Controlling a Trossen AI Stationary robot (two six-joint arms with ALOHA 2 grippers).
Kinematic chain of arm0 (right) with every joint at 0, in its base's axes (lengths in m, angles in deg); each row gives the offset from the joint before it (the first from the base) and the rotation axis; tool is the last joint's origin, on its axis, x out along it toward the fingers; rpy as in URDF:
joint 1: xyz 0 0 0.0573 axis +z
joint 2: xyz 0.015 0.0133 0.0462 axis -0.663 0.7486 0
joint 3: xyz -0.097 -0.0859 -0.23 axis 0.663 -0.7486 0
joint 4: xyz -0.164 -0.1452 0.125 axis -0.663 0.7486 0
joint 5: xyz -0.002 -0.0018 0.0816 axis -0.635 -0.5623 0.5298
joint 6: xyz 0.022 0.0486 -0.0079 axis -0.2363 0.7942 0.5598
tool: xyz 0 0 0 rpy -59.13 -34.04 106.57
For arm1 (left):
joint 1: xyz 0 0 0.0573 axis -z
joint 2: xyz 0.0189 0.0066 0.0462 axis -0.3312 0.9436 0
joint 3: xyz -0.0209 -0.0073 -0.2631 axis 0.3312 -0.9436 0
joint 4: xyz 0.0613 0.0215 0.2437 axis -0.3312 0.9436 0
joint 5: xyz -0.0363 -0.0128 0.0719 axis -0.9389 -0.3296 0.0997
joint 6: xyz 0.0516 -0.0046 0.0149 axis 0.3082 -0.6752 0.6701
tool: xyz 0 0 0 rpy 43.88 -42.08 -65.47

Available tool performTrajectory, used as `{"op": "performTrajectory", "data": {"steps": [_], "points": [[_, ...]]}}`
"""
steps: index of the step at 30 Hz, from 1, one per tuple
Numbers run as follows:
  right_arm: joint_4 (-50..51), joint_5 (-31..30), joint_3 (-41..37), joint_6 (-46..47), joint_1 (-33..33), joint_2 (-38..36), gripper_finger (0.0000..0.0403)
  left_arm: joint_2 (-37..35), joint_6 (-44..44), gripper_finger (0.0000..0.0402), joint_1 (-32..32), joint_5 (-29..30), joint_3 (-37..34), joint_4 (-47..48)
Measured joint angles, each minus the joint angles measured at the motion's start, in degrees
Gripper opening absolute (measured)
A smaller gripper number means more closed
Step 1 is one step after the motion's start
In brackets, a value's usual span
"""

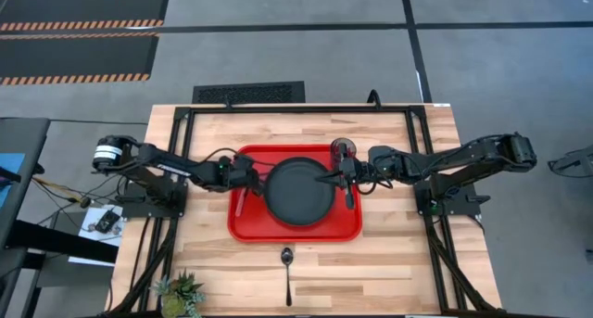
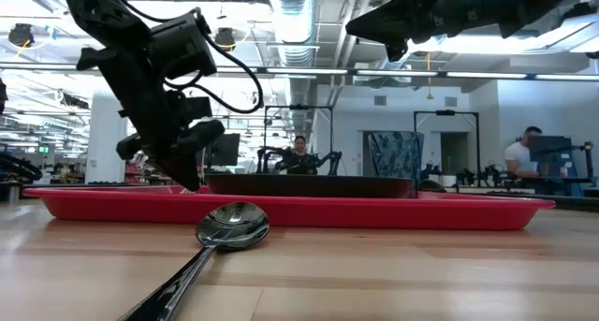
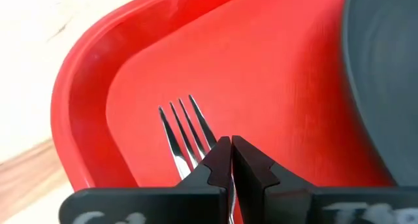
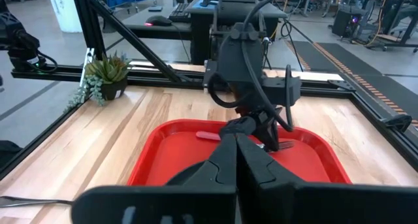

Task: Pick and place plate/cup/fork/spoon on tray
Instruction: Put the pink fork on the red serving tray to the left of the black plate

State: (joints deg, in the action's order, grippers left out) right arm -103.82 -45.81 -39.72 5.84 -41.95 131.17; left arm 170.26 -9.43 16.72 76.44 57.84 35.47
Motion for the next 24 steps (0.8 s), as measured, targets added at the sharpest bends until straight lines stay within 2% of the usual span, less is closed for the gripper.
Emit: {"op": "performTrajectory", "data": {"steps": [10, 24], "points": [[0.0, 0.0, 0.0, 0.0, 0.0, 0.0, 0.0011, 0.5, 2.4, 0.0000, -1.0, -1.5, 0.0, -3.1], [0.0, 0.0, 0.0, 0.0, 0.0, 0.0, 0.0011, 0.5, 3.9, 0.0000, -3.4, -1.2, 0.0, -2.4]]}}
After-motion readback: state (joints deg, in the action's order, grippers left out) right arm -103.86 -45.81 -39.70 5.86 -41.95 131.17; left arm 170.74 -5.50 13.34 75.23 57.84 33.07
